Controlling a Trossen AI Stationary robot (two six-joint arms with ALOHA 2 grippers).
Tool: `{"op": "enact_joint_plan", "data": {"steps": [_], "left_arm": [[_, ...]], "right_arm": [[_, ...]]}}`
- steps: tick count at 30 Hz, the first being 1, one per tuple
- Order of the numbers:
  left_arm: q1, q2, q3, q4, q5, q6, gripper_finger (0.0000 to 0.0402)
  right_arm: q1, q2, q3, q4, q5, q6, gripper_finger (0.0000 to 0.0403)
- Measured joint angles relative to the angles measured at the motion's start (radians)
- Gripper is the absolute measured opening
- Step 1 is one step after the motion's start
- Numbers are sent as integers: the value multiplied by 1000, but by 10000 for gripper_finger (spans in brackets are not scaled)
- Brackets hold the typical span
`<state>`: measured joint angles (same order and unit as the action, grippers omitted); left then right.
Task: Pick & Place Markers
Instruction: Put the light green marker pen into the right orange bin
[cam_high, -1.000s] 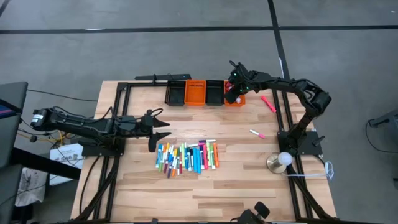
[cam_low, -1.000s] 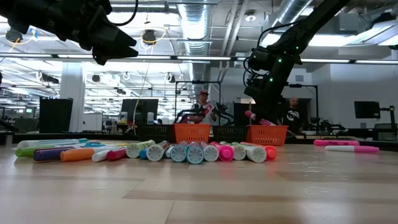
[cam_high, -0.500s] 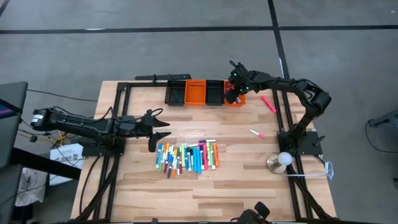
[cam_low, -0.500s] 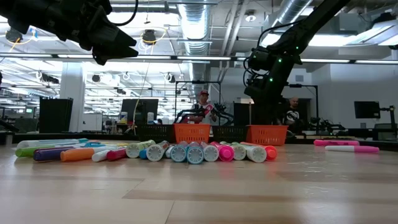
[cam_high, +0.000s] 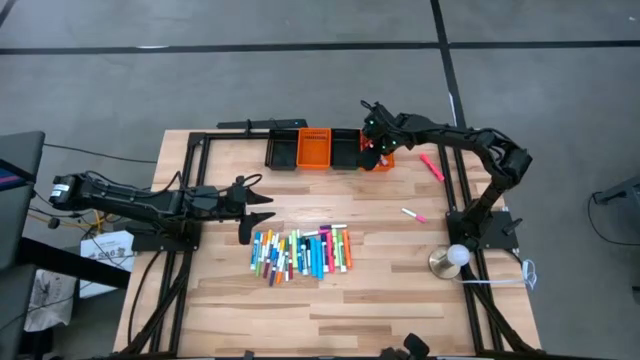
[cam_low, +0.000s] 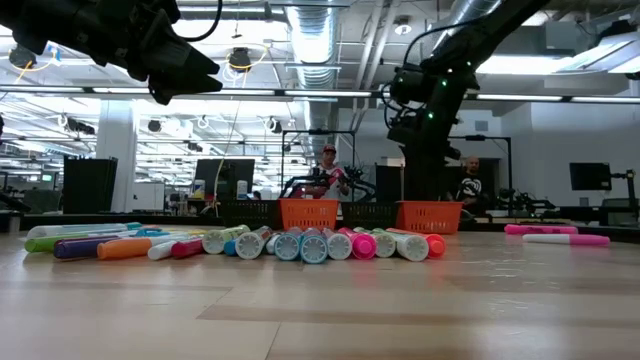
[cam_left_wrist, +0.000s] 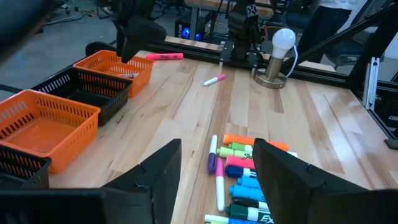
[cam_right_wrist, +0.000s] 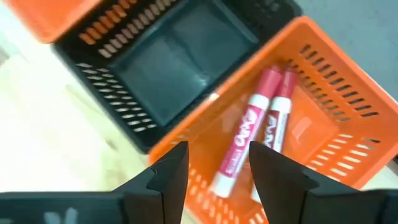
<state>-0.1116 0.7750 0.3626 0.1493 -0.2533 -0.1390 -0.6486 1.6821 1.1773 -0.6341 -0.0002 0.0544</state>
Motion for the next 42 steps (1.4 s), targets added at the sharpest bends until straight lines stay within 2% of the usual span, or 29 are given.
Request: {"op": "enact_joint_plan", "data": {"steps": [12, 21, 27, 30, 36, 42], "left_arm": [[0, 0, 0, 0, 0, 0, 195], [0, 0, 0, 0, 0, 0, 195], [0, 0, 0, 0, 0, 0, 195], [0, 4, 0, 1, 0, 0, 195], [-1, 32, 1, 6, 0, 0, 195], [-1, 46, 1, 7, 0, 0, 195]], "right_arm": [[176, 0, 64, -101, 0, 182, 135], [426, 0, 64, -111, 2, 361, 119], [589, 34, 51, 5, 44, 555, 122], [649, 66, 49, -2, 44, 614, 129], [727, 137, 49, 14, 26, 687, 138], [764, 137, 50, 29, 26, 715, 134]]}}
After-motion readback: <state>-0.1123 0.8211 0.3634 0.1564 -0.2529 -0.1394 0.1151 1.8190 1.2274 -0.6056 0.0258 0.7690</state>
